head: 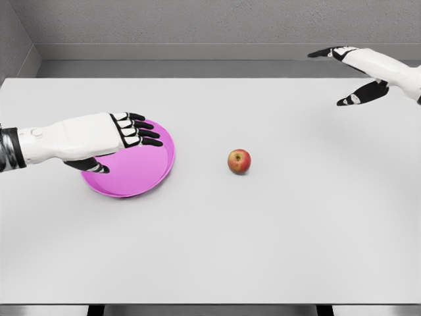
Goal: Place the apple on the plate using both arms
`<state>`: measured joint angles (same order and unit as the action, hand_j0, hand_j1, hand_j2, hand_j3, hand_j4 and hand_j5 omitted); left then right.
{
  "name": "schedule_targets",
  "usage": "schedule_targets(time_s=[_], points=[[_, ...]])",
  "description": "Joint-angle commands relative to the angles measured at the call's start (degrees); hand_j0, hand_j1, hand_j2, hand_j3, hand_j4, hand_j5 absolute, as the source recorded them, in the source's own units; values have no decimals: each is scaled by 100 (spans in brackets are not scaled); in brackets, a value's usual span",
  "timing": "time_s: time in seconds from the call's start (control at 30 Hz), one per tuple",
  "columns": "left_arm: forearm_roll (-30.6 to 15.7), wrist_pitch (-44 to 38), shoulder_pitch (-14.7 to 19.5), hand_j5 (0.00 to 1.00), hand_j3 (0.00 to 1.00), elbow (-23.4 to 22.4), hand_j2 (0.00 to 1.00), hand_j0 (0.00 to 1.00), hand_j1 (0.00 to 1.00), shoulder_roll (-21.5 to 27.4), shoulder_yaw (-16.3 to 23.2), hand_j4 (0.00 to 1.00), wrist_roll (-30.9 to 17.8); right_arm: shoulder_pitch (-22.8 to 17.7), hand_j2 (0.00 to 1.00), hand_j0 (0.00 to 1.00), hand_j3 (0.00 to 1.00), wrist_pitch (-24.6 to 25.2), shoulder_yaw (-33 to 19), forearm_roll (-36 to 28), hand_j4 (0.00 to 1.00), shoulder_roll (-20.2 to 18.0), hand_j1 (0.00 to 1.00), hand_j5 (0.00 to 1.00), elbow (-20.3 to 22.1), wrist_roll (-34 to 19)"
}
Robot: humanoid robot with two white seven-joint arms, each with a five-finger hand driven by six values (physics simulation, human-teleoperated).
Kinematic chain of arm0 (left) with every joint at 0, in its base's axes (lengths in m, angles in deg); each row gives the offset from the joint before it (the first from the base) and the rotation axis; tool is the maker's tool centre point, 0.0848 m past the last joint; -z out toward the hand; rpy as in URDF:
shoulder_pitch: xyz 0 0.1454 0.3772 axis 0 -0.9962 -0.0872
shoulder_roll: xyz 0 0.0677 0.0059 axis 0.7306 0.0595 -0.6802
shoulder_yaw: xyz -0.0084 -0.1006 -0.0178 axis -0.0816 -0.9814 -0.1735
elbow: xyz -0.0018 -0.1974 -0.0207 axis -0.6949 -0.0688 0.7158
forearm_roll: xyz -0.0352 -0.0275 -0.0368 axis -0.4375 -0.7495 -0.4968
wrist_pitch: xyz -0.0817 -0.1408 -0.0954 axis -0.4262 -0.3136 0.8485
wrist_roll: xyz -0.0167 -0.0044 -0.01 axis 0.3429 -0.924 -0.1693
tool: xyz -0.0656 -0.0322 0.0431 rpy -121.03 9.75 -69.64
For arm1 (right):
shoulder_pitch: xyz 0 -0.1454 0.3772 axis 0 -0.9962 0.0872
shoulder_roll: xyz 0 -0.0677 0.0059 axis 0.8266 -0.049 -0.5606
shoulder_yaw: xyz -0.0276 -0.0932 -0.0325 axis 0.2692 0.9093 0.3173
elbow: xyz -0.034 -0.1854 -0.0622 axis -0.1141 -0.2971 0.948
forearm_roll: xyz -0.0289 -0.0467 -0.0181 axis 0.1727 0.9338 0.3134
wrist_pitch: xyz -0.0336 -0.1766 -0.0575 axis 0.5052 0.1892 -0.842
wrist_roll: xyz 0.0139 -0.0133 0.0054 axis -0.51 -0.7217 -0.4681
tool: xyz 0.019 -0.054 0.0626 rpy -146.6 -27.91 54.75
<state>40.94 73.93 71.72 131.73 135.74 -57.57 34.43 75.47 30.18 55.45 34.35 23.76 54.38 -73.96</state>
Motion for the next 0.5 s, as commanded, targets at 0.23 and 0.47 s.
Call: schedule_targets(time_s=[0.23,0.47], points=[[220,-12,2241,100,100,-49,100,100,100,-1568,2270,100,-279,-88,100,100,100,14,-310,-48,100,-57,100,100,-498,2],[845,-12,2356,100,100,-2175,100,100,100,-3168,2491,100,-675,-193,100,100,100,14,-292,-48,100,-57,100,100,-490,2]])
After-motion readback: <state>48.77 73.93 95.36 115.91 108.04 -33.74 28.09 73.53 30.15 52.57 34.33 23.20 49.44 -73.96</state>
